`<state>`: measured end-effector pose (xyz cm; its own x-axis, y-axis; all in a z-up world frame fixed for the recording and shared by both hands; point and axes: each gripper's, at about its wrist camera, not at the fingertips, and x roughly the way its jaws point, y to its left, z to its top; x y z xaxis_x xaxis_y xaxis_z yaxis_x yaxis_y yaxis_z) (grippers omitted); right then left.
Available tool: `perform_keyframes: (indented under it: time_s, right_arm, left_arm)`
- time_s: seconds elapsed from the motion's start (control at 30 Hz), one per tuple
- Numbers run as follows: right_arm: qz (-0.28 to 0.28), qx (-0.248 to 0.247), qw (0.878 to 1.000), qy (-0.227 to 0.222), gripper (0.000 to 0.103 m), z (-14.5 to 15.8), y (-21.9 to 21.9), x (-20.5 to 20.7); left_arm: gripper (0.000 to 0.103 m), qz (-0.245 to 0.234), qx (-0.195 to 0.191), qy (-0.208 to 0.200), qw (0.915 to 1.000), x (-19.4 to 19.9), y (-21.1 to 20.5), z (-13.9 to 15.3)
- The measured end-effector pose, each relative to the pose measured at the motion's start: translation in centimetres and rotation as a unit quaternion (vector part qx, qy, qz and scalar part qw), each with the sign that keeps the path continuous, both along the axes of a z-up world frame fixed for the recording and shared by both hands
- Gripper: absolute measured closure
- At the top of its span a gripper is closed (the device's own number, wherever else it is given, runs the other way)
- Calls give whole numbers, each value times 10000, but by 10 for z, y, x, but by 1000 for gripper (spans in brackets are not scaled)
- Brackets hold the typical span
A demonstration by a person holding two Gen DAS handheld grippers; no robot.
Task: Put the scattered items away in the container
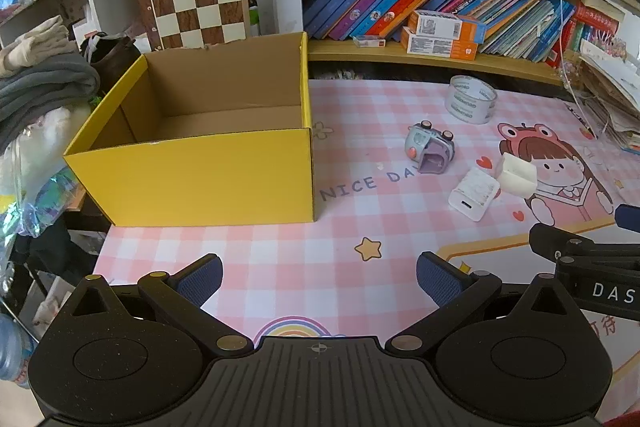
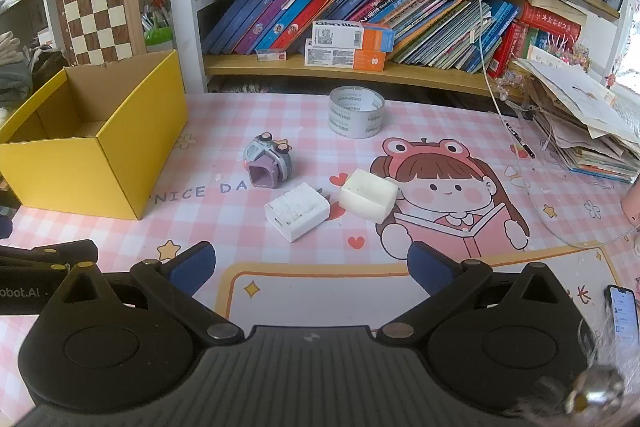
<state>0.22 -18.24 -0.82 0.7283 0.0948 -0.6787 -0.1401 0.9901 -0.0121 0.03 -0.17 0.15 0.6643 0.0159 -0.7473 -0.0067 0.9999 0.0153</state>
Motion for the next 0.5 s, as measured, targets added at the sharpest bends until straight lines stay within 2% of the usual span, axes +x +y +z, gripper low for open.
perform_keyframes:
  time_s: [0.13,0.3,0.5]
  right_arm:
    - [-8,-4,10000,2,0,0,1,0]
    - [-16,12,10000,23,0,-1,0,0]
    - [-22,30,10000,74,0,-3,0,1]
  left_arm:
    - [0,-34,-13,-45,10000,0,-1,2]
    - [0,-36,229,-101,9997,-2,-5,4]
    - [0,-50,158,-71,9998,0,-3,2]
